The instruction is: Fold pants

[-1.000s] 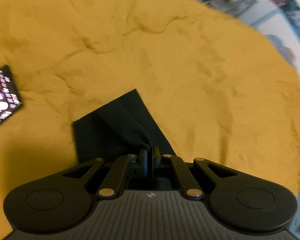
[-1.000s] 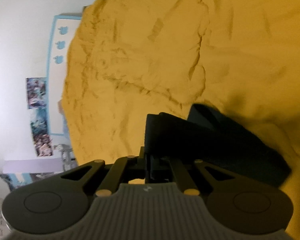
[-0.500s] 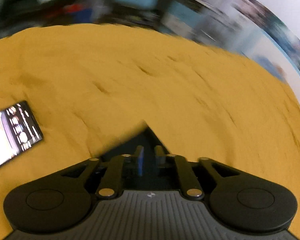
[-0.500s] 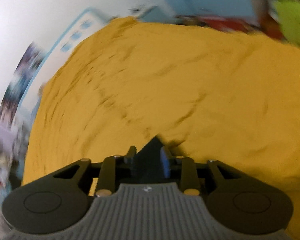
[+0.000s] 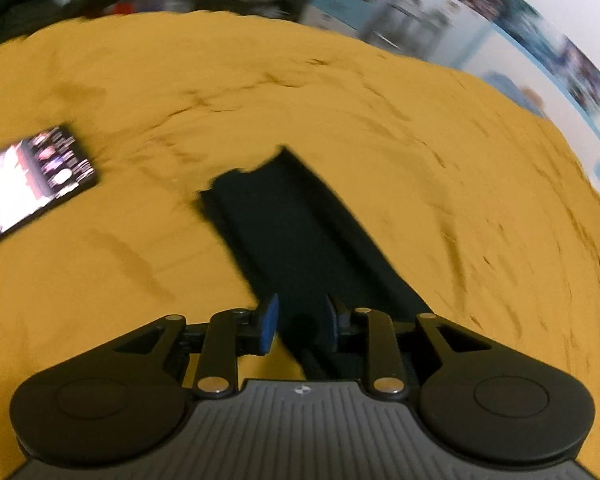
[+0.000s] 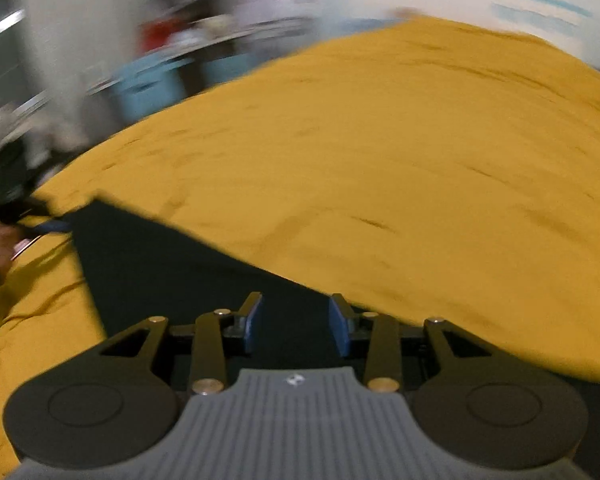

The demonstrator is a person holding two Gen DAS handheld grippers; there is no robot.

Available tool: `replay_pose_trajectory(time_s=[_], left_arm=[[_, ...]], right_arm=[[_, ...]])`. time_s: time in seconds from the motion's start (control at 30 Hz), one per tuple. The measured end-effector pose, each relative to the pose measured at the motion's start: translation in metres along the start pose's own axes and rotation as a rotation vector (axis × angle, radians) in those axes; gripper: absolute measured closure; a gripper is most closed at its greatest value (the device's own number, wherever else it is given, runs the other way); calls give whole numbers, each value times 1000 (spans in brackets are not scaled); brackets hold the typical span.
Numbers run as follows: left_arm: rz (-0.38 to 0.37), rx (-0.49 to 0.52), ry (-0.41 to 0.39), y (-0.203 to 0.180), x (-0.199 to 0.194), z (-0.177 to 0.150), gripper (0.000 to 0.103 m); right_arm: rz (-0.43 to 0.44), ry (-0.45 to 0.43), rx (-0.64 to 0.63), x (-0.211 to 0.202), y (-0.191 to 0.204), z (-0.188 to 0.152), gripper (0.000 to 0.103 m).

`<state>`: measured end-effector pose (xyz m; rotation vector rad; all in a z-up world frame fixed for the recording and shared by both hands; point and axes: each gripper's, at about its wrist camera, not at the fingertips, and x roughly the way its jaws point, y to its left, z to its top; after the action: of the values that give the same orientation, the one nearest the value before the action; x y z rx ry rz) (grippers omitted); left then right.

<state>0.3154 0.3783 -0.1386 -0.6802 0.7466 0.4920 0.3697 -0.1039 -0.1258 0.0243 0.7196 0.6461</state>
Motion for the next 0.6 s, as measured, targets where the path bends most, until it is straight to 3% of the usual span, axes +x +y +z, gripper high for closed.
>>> replay_pose_trajectory(time_s=[0.13, 0.23, 0.5, 0.57, 0.6], left_arm=[[17, -158, -75, 20, 9, -3, 73], [11, -242, -71, 32, 24, -5, 72], [28, -61, -71, 10, 34, -6, 58], [41, -28, -64, 6, 35, -4, 58], [47, -23, -61, 5, 35, -3, 58]], right_arm=[[158, 18, -181, 75, 56, 44, 70], [249, 52, -259, 136, 86, 73, 70], [297, 188, -440, 251, 157, 99, 71], [295, 237, -474, 266, 166, 96, 100], [288, 265, -497, 273, 169, 94, 103]])
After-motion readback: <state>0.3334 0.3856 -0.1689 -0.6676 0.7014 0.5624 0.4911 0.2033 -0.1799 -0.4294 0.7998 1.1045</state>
